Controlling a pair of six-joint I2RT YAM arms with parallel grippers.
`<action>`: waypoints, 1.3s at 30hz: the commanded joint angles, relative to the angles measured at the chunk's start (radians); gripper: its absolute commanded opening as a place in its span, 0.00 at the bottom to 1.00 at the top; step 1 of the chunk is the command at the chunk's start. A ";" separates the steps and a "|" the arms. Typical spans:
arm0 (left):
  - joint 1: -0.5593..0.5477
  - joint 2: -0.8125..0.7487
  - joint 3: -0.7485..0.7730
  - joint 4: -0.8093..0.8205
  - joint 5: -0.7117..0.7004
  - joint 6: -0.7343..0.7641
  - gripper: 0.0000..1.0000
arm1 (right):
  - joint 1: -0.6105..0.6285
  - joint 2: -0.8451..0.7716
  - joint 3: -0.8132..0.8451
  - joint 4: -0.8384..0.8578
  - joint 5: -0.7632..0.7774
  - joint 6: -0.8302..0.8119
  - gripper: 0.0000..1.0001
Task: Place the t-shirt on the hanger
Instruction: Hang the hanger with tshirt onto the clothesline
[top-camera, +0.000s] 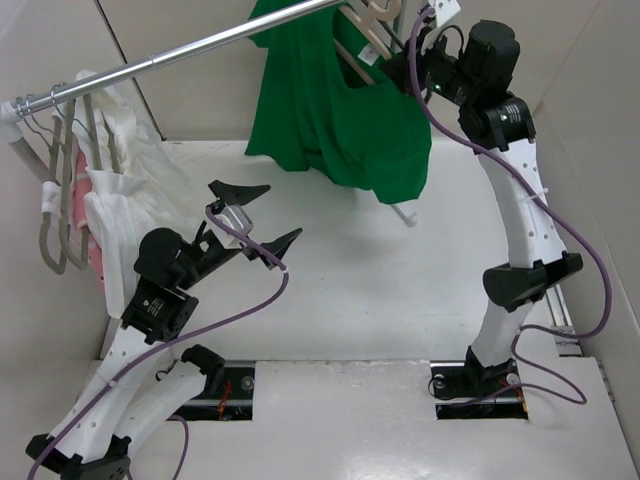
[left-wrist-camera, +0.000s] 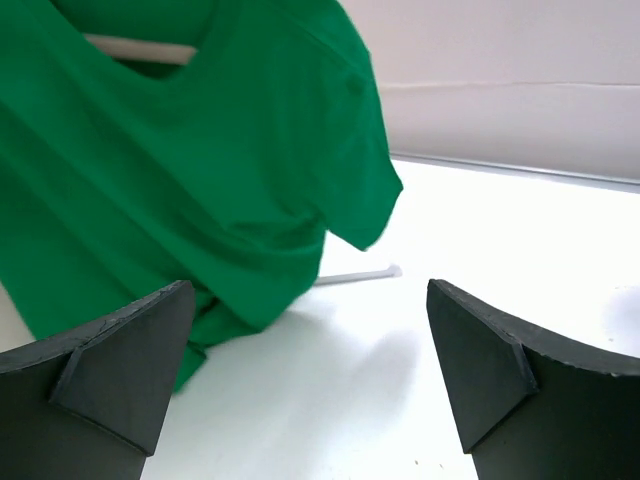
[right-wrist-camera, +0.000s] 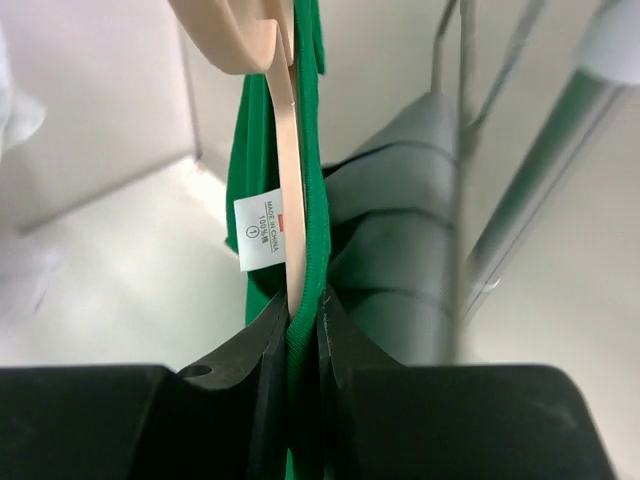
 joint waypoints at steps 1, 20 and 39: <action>0.001 -0.032 -0.012 0.027 -0.021 -0.026 1.00 | -0.005 0.051 0.067 0.272 0.116 0.123 0.00; 0.001 -0.075 -0.061 -0.010 -0.057 -0.006 1.00 | 0.054 0.157 -0.001 0.328 0.189 0.182 0.05; 0.001 -0.043 -0.398 -0.001 -0.147 -0.006 1.00 | 0.058 -0.603 -0.828 0.222 0.377 -0.154 1.00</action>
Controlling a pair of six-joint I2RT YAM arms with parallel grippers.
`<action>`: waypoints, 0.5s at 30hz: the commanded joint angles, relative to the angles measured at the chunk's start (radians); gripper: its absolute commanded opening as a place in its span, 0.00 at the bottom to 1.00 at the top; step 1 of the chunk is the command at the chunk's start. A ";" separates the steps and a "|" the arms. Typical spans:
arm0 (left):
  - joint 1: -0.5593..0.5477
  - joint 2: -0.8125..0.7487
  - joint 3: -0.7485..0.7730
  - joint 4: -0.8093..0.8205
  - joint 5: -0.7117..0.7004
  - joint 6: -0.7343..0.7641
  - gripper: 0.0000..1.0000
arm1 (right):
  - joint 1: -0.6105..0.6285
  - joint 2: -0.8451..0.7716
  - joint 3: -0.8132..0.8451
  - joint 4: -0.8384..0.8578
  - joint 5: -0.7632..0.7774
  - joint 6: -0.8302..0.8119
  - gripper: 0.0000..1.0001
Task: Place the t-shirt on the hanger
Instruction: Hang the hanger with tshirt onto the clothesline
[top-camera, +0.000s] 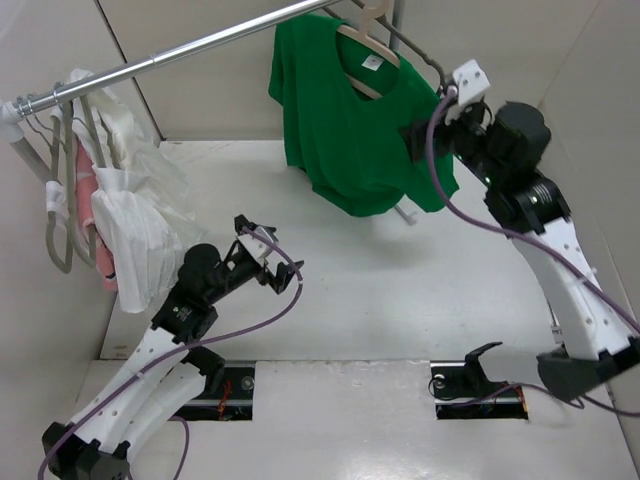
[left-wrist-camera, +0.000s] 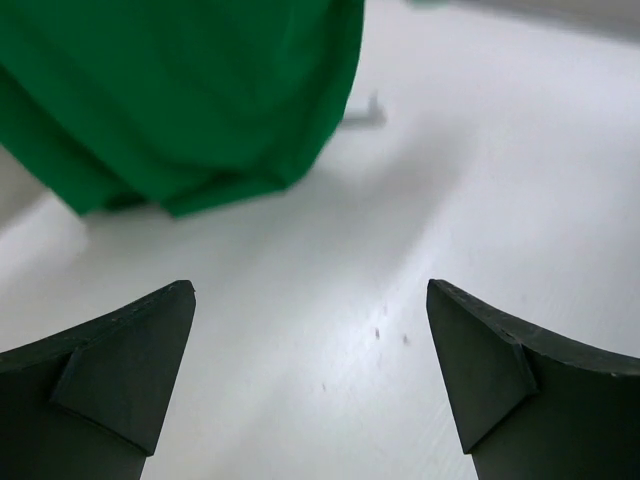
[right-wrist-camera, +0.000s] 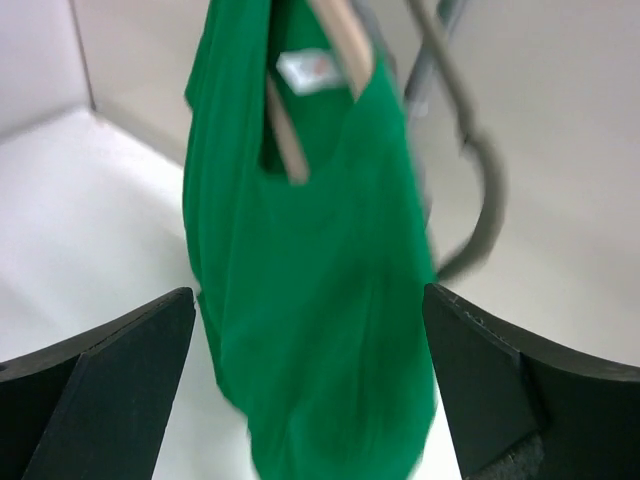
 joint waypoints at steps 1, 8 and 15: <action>0.001 0.027 -0.121 0.035 -0.101 0.004 1.00 | -0.021 -0.129 -0.138 -0.023 0.054 -0.056 1.00; 0.010 0.027 -0.302 0.192 -0.192 0.025 1.00 | -0.105 -0.440 -0.665 0.052 0.030 0.030 1.00; 0.033 0.036 -0.328 0.240 -0.161 0.010 1.00 | -0.171 -0.701 -1.119 0.120 0.129 0.197 1.00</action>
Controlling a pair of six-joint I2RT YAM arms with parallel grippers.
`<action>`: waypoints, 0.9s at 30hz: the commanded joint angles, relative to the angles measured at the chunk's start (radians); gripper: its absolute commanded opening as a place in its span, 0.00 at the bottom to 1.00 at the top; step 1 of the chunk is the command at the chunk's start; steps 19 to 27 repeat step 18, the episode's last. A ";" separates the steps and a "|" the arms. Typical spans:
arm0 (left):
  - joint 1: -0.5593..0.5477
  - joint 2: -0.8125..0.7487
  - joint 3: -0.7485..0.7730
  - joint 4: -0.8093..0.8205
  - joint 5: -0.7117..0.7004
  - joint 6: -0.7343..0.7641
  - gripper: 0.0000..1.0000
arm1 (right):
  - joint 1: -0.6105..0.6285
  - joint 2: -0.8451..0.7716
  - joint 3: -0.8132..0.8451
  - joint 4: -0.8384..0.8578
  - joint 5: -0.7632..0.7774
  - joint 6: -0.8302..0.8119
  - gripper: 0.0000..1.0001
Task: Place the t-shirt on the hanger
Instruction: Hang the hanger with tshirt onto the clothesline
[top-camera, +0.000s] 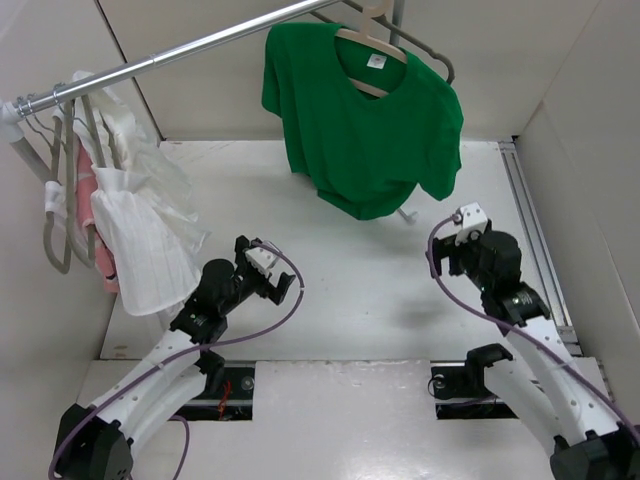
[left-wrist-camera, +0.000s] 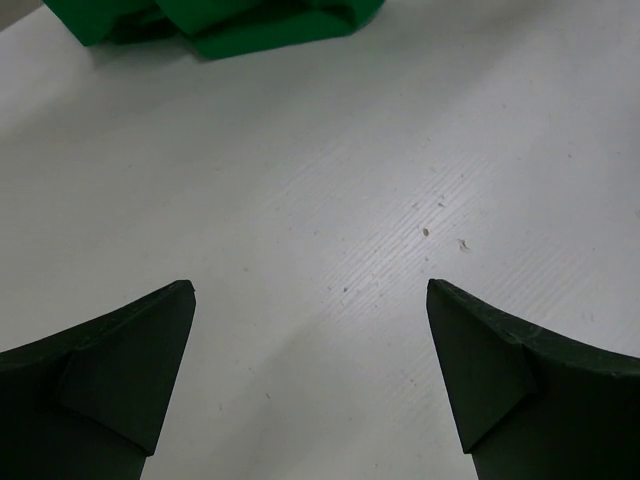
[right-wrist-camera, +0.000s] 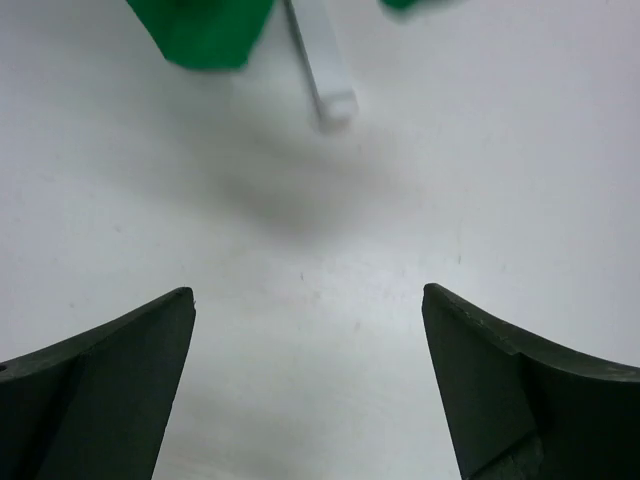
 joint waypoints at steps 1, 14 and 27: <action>0.008 -0.011 -0.014 0.096 0.003 -0.003 1.00 | -0.031 -0.134 -0.119 0.083 0.079 0.099 1.00; 0.046 -0.020 -0.014 0.105 0.003 0.019 1.00 | -0.061 -0.147 -0.197 0.093 0.249 0.208 1.00; 0.046 -0.020 -0.014 0.105 0.003 0.019 1.00 | -0.061 -0.116 -0.168 0.093 0.239 0.220 1.00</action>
